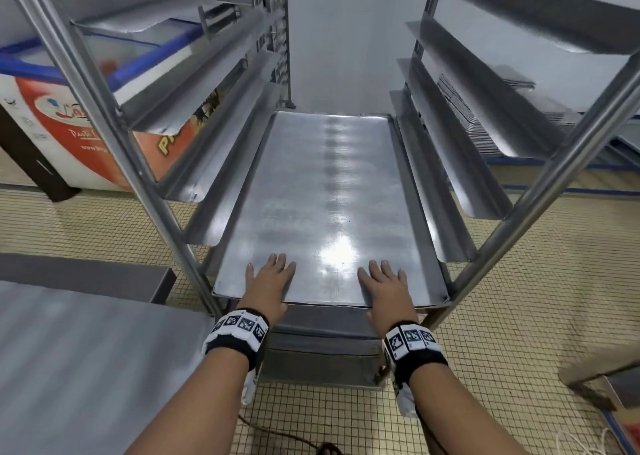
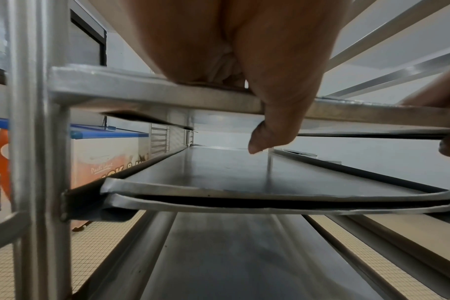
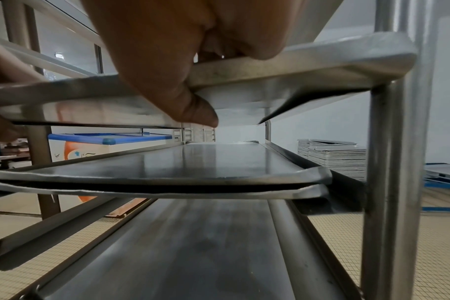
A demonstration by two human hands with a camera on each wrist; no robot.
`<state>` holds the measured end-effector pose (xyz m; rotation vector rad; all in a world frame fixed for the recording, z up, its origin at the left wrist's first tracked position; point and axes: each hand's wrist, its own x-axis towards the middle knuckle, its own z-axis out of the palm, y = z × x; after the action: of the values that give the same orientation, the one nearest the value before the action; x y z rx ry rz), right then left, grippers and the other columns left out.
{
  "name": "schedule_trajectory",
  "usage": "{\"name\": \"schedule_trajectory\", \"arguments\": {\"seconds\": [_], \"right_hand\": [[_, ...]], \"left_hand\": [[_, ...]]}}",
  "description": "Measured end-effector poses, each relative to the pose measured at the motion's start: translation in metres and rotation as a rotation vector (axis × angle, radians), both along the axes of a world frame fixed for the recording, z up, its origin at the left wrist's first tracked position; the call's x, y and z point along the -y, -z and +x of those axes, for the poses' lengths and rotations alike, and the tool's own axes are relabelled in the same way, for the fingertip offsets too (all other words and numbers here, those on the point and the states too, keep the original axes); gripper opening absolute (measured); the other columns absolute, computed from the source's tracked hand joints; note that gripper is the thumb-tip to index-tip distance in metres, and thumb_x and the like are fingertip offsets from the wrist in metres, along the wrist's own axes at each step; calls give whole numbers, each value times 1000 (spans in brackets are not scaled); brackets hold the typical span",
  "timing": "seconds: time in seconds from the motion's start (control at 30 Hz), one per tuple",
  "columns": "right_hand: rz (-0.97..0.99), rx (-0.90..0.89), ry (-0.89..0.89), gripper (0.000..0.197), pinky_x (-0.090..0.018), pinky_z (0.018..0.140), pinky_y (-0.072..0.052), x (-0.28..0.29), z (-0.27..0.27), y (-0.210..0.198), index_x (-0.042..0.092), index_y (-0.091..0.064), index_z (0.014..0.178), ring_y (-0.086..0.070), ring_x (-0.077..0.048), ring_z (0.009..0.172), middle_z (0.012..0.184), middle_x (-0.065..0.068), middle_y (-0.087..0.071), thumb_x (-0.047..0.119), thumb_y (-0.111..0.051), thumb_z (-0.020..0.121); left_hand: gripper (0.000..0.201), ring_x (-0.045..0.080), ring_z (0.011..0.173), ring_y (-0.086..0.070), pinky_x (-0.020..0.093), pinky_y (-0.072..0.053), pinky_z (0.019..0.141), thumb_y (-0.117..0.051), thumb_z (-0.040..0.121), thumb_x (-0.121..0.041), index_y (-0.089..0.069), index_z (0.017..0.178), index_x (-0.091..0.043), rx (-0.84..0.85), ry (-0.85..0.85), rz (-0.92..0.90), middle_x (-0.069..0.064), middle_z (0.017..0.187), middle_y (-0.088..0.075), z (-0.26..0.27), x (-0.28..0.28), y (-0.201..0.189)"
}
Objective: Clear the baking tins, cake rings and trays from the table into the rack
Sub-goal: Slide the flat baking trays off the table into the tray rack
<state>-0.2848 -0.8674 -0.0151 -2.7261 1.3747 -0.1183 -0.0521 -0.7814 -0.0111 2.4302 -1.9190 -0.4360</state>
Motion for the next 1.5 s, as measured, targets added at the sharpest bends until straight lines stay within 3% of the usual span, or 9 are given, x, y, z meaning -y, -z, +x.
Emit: {"name": "schedule_trajectory", "arguments": {"seconds": [0.5,0.63,0.77,0.83,0.97,1.07,1.2,1.3,1.5], "right_hand": [[26,-71,-7,75,-54,119,-12,52,20,0,19,-32,146,-15,-32,147,156,-6,-27,11,-68,82],[21,-64,33,65,-56,120,-8,50,24,3,18,-27,150,-10,-32,150,160,-7,-21,-1,-46,91],[2,-103,100,70,-55,120,-8,38,27,1,21,-17,154,-6,-29,151,163,-5,-13,-1,-43,93],[2,-137,117,70,-53,121,-8,28,27,0,19,-12,156,-5,-30,151,164,-7,-9,2,-41,95],[-5,-172,112,65,-48,122,-12,2,30,-4,13,-16,155,-11,-32,150,162,-13,-15,9,-42,96],[-21,-175,88,63,-46,119,-22,-24,36,-10,12,-28,150,-26,-31,143,154,-12,-32,15,-52,93],[31,-162,10,58,-43,114,-31,-64,53,-28,14,-44,140,-37,-31,136,146,-10,-43,29,-63,87],[110,-161,-127,44,-40,104,-42,-102,76,-37,15,-52,131,-52,-31,124,134,-9,-57,27,-58,90],[241,-178,-477,31,-42,93,-53,-208,136,-42,13,-60,121,-62,-34,113,121,-12,-63,28,-52,95]], "left_hand": [[88,19,154,-3,53,2,121,-71,83,-13,-23,157,-22,-48,-10,-8,2,167,-10,19,48,-7],[87,20,153,-9,53,-6,123,-72,85,-14,-23,157,-20,1,-5,38,3,166,-14,18,50,-11],[80,23,151,-19,48,-20,121,-69,89,-18,-24,155,-15,110,-6,22,6,164,-19,10,41,-11],[82,26,152,-15,46,-19,122,-67,91,-26,-18,156,-13,134,1,17,9,165,-12,5,29,-6],[80,26,152,-11,42,-13,124,-60,95,-34,-15,157,-14,167,30,-33,8,166,-10,-1,-9,2],[67,24,152,-16,38,-19,123,-58,96,-26,-28,155,-12,30,-16,-86,4,165,-16,-3,-43,-2],[38,28,120,-58,41,-50,99,-54,93,-30,-58,129,-19,-62,-213,4,8,133,-61,4,-98,-8],[32,31,105,-64,39,-54,86,-56,92,-39,-61,116,-19,-100,-340,43,7,116,-67,16,-151,-4],[43,28,118,-61,34,-51,96,-59,83,-34,-64,124,-22,-141,-670,93,6,129,-65,50,-291,10]]}}
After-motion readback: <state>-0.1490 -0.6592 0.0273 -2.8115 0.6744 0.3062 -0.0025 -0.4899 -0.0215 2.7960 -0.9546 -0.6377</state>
